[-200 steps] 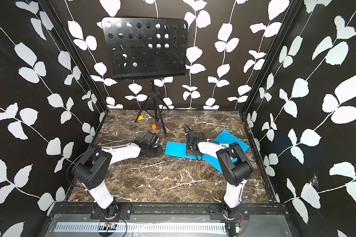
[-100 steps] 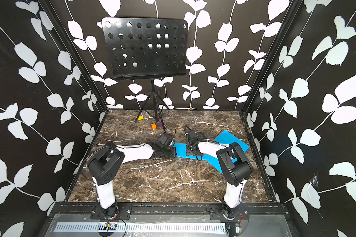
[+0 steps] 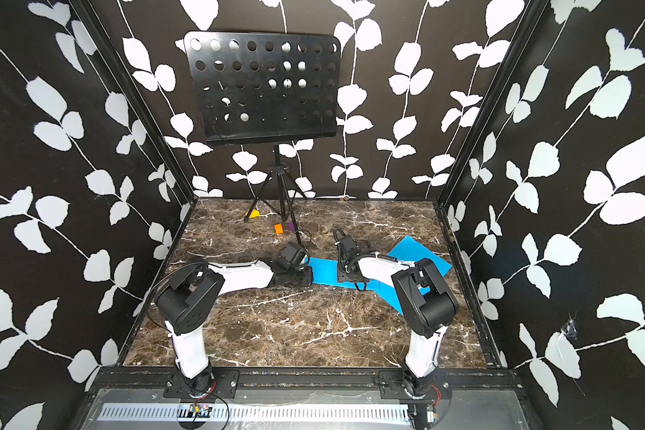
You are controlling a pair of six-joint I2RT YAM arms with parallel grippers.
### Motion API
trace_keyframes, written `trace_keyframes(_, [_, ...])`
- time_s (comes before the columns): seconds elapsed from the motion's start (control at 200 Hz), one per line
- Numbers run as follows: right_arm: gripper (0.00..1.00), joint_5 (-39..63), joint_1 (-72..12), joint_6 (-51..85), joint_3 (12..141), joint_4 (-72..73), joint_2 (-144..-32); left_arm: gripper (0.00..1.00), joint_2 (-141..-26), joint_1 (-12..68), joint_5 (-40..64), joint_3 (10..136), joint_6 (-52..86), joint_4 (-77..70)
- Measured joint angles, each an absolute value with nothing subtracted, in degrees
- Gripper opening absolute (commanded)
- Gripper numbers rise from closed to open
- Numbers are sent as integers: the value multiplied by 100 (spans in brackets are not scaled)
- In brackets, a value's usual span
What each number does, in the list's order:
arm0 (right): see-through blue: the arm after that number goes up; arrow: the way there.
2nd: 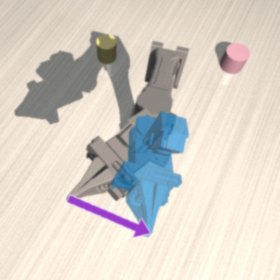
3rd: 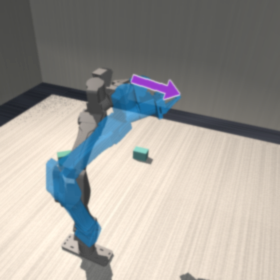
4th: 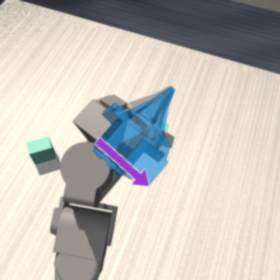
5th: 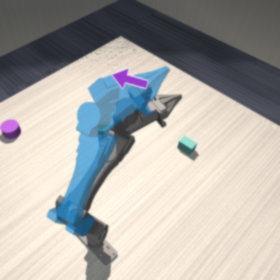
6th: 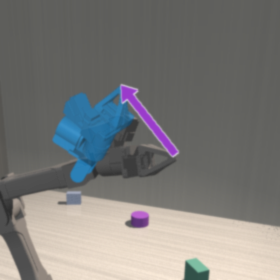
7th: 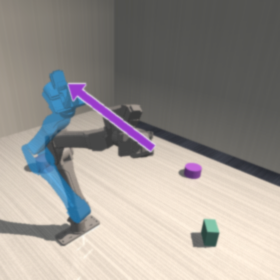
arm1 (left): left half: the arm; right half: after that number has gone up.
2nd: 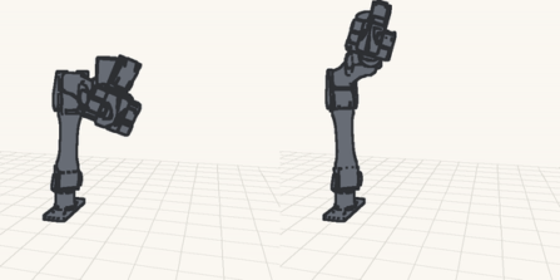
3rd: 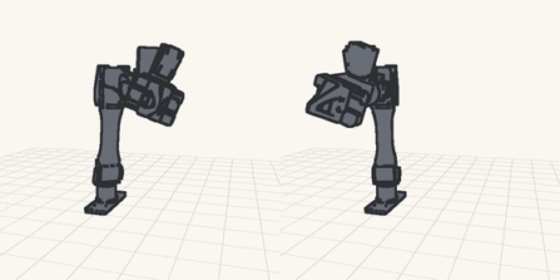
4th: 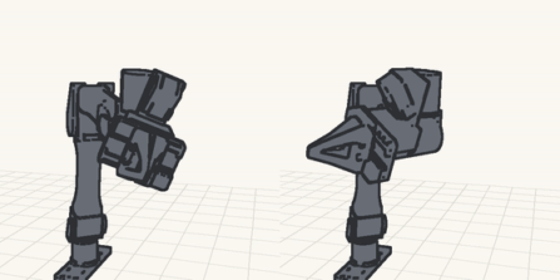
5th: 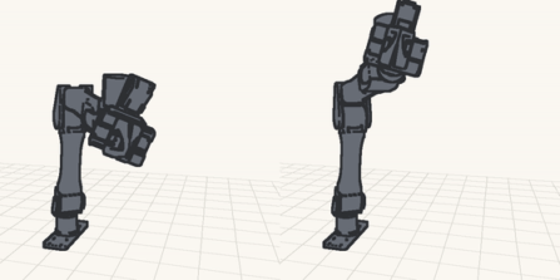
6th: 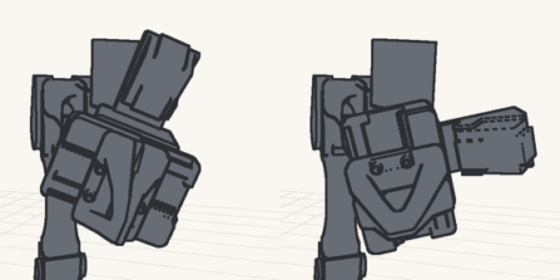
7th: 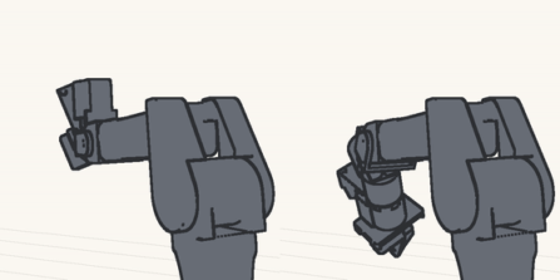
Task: Fold the rectangular paper in half along the long edge
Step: Fold the paper at the center of the board, then move the paper to the center of the board.
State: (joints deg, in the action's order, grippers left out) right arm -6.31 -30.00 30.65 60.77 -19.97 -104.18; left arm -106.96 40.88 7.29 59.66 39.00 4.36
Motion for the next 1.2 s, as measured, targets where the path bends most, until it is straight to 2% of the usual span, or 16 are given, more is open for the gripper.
trace_keyframes(0.55, [71, -585, -2991, 3055, 6134, -2067, -10425, 16, -10106, 3039, 537, 5221, 3653, 329])
trace_keyframes(0.685, [72, -399, -2961, 2985, 6237, -2196, -10431, 27, -9955, 3033, 482, 5144, 3636, 443])
trace_keyframes(0.865, [75, -189, -2967, 2917, 6112, -2141, -10042, 49, -9494, 3046, 357, 4941, 3614, 832])
trace_keyframes(0.995, [73, -224, -2976, 2915, 5940, -2130, -9544, 62, -8930, 3094, 222, 4779, 3605, 980])
trace_keyframes(1.085, [67, -231, -2976, 2912, 5948, -2104, -9660, 69, -8484, 3122, 130, 4661, 3592, 1044])
trace_keyframes(1.2, [65, -231, -2991, 2934, 5951, -2097, -10036, 77, -8018, 3142, -1, 4595, 3581, 1188])
